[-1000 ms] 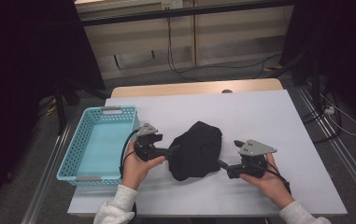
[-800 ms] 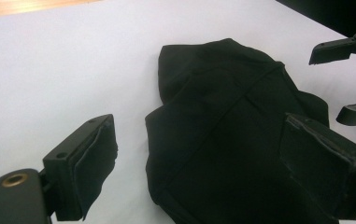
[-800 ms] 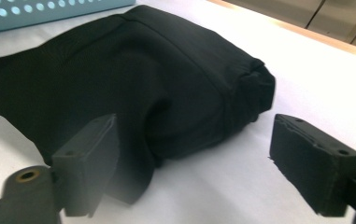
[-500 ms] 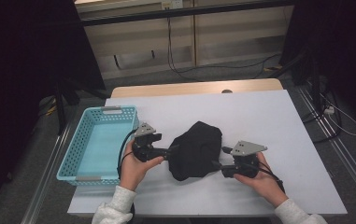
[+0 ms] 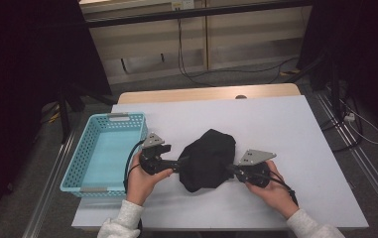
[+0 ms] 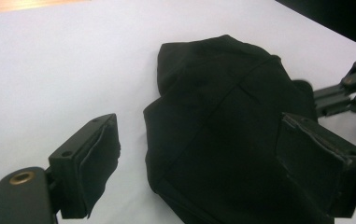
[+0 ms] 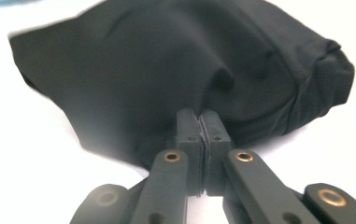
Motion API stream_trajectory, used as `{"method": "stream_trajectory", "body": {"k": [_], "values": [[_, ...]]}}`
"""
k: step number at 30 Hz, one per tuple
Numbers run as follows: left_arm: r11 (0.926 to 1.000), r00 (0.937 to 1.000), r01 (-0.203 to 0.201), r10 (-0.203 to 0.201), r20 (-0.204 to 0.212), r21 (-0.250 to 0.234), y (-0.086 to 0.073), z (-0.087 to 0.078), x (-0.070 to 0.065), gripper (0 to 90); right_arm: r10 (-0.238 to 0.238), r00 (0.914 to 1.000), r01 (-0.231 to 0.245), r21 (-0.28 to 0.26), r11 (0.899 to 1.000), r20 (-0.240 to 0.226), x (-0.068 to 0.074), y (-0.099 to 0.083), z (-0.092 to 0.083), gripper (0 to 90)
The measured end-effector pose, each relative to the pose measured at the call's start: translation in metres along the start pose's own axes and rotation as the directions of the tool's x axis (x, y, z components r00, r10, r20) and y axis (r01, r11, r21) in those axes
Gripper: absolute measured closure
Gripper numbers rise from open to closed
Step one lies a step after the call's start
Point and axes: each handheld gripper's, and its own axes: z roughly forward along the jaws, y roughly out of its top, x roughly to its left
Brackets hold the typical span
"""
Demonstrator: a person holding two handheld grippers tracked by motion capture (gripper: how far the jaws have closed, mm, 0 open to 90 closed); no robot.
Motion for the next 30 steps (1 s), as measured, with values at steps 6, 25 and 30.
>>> {"method": "stream_trajectory", "body": {"k": [6,25,30], "values": [[1.0000,0.9999,-0.002,0.002,0.012,0.007,-0.004,0.000,-0.004,14.1,0.039,0.9989,-0.037,-0.072,0.997,0.027,-0.008,0.007,-0.010,89.6],[0.9947,0.9941,-0.060,0.052,0.095,0.084,-0.032,0.004,-0.035,15.4,0.071,0.9964,-0.064,-0.135,0.989,0.046,-0.013,0.021,-0.018,89.7],[0.9918,0.9918,-0.078,0.067,0.109,0.101,-0.037,0.008,-0.040,19.5,0.088,0.9942,-0.079,-0.140,0.987,0.062,-0.014,0.021,-0.020,89.6]]}}
